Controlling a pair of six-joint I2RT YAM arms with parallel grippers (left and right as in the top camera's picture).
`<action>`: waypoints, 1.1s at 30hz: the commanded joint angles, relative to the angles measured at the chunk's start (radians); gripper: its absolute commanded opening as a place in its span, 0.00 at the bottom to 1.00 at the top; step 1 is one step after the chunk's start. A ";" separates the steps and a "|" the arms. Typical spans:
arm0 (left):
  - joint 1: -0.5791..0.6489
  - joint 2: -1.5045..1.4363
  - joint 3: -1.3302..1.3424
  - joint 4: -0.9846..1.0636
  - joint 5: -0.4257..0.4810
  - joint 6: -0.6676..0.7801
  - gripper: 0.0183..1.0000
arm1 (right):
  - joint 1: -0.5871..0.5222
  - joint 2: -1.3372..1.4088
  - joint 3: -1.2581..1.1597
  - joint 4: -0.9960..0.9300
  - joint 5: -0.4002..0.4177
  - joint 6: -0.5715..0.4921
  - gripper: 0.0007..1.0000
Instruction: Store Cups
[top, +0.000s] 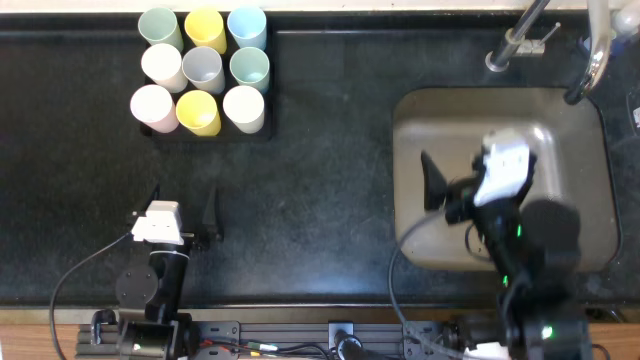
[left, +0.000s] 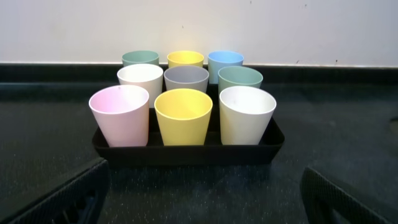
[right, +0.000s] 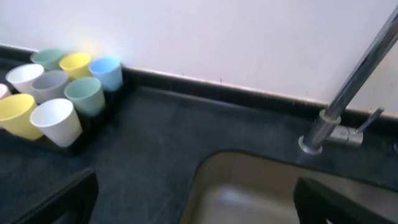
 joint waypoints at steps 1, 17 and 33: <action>0.005 -0.006 -0.001 -0.003 0.013 0.018 1.00 | -0.008 -0.170 -0.217 0.169 -0.036 -0.005 1.00; 0.005 -0.006 -0.001 -0.003 0.013 0.018 1.00 | -0.008 -0.483 -0.714 0.778 0.043 -0.007 1.00; 0.005 -0.006 -0.001 -0.003 0.013 0.018 1.00 | -0.005 -0.591 -0.747 0.438 0.077 -0.006 1.00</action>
